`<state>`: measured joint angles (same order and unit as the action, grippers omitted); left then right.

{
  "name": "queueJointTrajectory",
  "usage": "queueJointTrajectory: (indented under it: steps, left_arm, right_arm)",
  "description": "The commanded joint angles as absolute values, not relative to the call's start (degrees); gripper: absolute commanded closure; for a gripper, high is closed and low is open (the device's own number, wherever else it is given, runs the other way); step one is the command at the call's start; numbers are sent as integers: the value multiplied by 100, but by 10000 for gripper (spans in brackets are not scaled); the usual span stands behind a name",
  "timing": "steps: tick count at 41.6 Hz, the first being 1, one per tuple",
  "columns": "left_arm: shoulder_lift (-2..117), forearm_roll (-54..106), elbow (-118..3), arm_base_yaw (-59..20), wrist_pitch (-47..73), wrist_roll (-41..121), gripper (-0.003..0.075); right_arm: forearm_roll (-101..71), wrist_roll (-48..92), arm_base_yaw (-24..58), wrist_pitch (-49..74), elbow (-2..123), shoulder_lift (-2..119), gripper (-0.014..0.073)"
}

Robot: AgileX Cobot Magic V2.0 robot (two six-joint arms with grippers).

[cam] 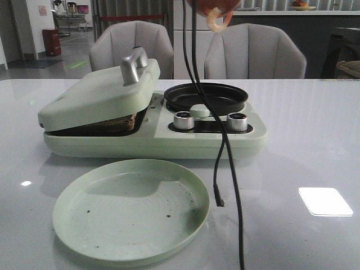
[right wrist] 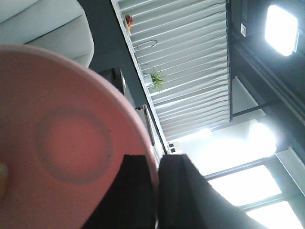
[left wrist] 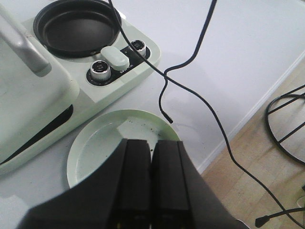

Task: Make breakfast with bread and shrimp
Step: 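Tilt the pink bowl to pour the shrimp into the frying pan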

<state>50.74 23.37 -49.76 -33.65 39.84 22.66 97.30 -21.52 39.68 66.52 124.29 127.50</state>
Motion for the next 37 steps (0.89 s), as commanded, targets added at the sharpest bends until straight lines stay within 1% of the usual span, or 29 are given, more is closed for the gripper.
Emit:
queueJointTrajectory:
  steps: [1,8,13,17,20,23,27,37]
  left_arm:
    - [5037,2467,-5127,-3412,3596,2216,620]
    - [5037,2467,-5127,-3412,3596,2216,620]
    - [5037,2467,-5127,-3412,3596,2216,620]
    - [5037,2467,-5127,-3412,3596,2216,620]
    - [5037,2467,-5127,-3412,3596,2216,620]
    - [5037,2467,-5127,-3412,3596,2216,620]
    - [5037,2467,-5127,-3412,3596,2216,620]
    - [5037,2467,-5127,-3412,3586,2216,620]
  right_arm:
    - [10266,-2245,3999,6611,12635,12310,540]
    - [10244,-2264,4075,6833,12635,12317,540]
    - [9996,-2233,4034,6498,12635,12343,540]
    - [9936,-2159,4083,6955,12635,12342,540]
    - [9936,-2125,4061,6831,12635,12349,540]
    - [10034,-2083,4082,7024,12635,12342,540]
    - [10027,-2125,4057,6789,12635,12343,540]
    - [10020,-2125,4052,7028,12635,12343,540]
